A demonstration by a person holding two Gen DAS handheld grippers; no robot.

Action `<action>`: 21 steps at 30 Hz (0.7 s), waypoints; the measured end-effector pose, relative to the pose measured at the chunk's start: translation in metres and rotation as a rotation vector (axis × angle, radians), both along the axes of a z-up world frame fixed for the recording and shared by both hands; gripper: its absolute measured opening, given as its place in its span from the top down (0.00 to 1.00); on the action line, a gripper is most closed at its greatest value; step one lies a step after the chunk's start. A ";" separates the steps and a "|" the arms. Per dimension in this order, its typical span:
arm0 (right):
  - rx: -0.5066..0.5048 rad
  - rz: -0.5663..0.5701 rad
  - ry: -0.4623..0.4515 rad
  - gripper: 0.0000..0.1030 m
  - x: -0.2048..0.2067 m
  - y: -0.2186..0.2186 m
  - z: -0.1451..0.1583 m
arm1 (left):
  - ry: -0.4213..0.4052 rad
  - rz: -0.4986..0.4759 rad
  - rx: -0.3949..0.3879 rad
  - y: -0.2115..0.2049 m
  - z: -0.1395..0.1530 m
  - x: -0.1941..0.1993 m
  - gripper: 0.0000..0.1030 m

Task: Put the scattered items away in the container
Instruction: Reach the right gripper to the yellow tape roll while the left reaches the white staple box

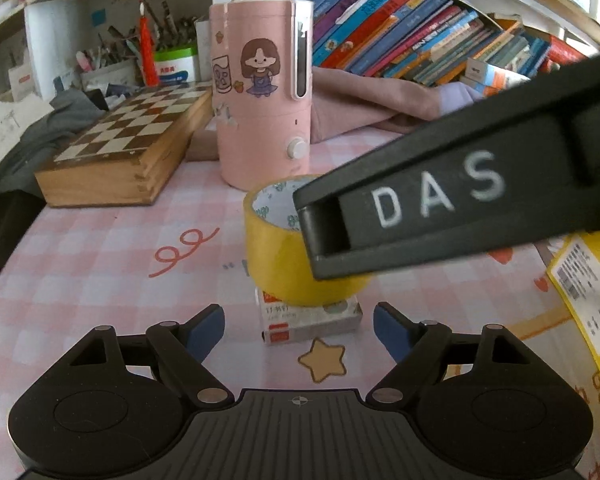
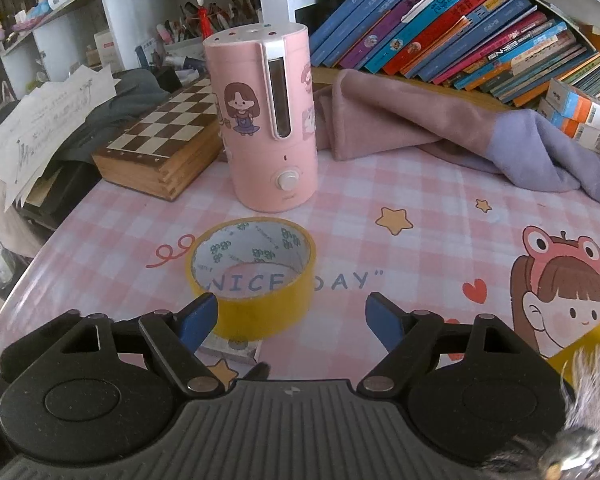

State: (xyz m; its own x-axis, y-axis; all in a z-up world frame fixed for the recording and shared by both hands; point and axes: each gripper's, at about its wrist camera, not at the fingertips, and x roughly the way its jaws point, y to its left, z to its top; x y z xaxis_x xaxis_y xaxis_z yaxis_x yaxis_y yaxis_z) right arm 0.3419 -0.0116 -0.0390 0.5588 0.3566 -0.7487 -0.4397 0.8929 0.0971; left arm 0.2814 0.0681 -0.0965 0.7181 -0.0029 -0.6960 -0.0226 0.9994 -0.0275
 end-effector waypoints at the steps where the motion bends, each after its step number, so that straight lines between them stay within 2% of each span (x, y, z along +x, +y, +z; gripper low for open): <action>1: 0.000 0.001 0.000 0.22 0.000 0.000 0.000 | -0.004 0.000 -0.014 0.001 -0.001 0.001 0.25; 2: -0.001 0.002 0.001 0.22 0.001 0.001 -0.001 | -0.010 0.001 -0.023 0.001 -0.001 0.002 0.26; 4: 0.000 0.002 0.007 0.21 0.003 0.001 -0.002 | -0.020 -0.002 -0.029 0.001 -0.002 0.004 0.39; 6: 0.004 0.005 0.012 0.19 0.005 0.002 -0.003 | -0.027 -0.025 -0.018 0.001 -0.002 0.004 0.45; 15: 0.026 0.034 0.040 0.16 0.015 0.016 -0.007 | 0.014 -0.044 -0.002 0.025 0.009 -0.025 0.46; 21: 0.014 0.069 0.049 0.12 0.020 0.039 -0.014 | 0.030 0.009 -0.017 0.049 0.024 -0.054 0.46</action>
